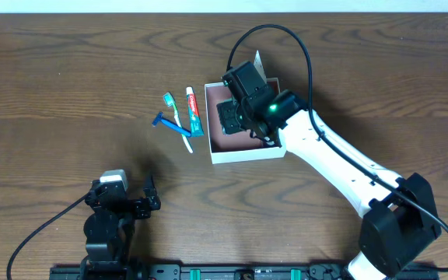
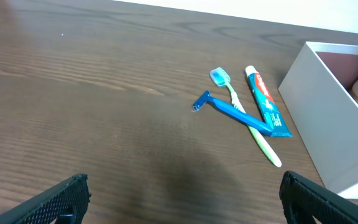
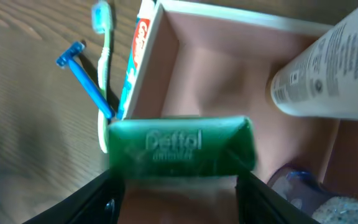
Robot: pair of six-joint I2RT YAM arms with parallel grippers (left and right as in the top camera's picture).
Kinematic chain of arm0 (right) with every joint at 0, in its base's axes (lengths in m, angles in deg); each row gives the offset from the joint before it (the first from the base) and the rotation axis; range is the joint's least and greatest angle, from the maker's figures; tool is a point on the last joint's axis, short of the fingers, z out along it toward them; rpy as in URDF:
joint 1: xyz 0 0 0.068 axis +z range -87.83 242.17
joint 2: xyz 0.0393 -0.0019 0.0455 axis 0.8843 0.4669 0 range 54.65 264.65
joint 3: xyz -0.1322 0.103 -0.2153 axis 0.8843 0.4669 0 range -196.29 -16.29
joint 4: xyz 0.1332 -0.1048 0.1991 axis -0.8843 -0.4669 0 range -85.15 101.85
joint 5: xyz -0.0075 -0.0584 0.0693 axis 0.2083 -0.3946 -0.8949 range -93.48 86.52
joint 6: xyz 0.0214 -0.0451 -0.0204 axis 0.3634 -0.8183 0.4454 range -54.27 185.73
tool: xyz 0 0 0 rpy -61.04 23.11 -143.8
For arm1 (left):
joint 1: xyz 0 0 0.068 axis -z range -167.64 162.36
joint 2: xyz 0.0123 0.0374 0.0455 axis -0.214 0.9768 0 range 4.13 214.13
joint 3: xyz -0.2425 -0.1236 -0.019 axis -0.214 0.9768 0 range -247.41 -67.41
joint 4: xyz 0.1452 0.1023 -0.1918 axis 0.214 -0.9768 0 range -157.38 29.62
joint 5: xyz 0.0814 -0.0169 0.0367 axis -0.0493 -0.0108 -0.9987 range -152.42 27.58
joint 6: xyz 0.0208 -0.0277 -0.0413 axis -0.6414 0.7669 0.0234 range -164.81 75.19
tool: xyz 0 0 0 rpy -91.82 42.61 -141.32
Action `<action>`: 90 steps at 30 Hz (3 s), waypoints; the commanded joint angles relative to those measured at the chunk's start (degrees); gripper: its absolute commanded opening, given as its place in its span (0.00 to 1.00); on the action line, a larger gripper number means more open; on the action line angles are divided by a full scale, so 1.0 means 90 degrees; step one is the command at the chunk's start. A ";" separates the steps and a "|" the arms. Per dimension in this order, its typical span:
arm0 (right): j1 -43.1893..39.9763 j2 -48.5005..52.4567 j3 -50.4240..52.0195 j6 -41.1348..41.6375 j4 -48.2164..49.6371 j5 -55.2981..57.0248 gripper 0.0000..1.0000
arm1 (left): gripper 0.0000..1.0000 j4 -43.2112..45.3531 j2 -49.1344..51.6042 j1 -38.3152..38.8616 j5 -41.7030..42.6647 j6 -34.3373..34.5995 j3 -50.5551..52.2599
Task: Pack container
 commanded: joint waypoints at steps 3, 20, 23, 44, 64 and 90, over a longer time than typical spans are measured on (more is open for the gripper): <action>0.0005 -0.0010 -0.0459 -0.0143 -0.0010 0.0039 0.58 | 0.98 -0.0032 -0.0044 -0.0032 -0.0007 0.0051 0.0114; -0.0583 -0.1287 -0.2293 -0.0639 -0.2475 0.0376 0.73 | 0.98 -0.0032 -0.0044 -0.0032 -0.0007 0.0053 0.0114; -0.1241 -0.1749 -0.2293 -0.0546 -0.2827 0.0396 0.77 | 0.98 -0.0032 -0.0044 -0.0032 -0.0007 0.0051 0.0114; -0.4318 -0.1773 -0.1343 -0.0039 -0.3861 0.0250 0.99 | 0.98 0.0097 0.0197 -0.0027 0.0925 0.0083 0.0053; -0.4318 -0.1746 -0.1251 -0.0041 -0.3840 0.0255 0.99 | 0.98 -0.1202 0.7640 -0.0032 0.0993 -0.0160 -0.5238; -0.4318 -0.1746 -0.1251 -0.0041 -0.3840 0.0255 0.99 | 0.84 -0.0493 1.0941 -0.0012 0.1727 0.3330 -0.6103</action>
